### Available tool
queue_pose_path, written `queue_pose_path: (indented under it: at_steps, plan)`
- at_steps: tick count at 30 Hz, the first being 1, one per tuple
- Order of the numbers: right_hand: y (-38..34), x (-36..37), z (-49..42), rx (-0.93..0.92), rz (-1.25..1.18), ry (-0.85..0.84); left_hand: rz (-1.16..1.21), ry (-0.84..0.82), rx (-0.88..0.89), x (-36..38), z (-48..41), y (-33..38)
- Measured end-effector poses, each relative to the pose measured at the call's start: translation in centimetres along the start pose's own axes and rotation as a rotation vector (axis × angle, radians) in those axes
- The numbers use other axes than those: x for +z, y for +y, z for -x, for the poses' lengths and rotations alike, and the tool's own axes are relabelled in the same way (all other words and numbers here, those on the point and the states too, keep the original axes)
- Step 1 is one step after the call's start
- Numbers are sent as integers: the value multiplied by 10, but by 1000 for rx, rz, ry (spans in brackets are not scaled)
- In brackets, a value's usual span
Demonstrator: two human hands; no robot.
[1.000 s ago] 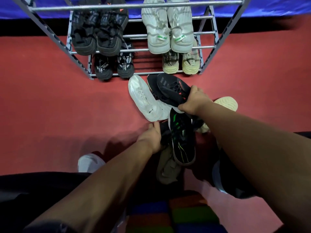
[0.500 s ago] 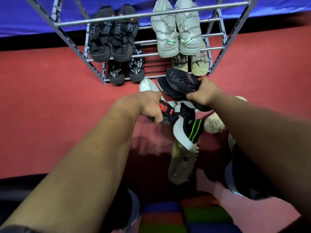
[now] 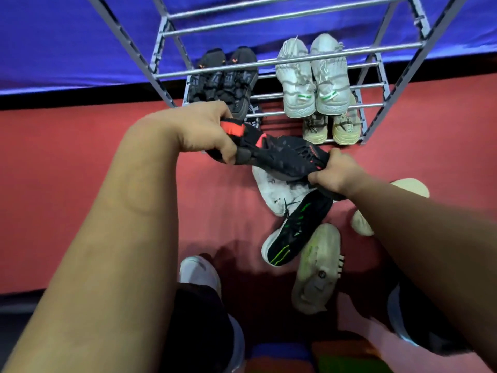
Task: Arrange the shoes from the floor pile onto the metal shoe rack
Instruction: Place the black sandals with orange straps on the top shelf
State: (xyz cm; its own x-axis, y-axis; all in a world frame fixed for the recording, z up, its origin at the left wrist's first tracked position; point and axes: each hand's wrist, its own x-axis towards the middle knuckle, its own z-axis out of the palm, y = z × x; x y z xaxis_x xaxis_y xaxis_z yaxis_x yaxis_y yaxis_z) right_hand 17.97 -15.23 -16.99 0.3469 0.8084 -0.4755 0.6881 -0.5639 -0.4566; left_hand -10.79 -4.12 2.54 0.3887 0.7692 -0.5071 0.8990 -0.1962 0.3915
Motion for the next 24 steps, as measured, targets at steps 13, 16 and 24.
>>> queue_pose_path:
  at_steps: [13, 16, 24]
  plan:
    - [6, 9, 15, 73, 167, 5, 728, -35, -183, 196, -25, -82]
    - [7, 10, 16, 58, 220, 14, 524, -166, -250, 225, -31, -83]
    - [18, 23, 7, 55, 343, -97, 522, -268, -446, 258, -52, -51]
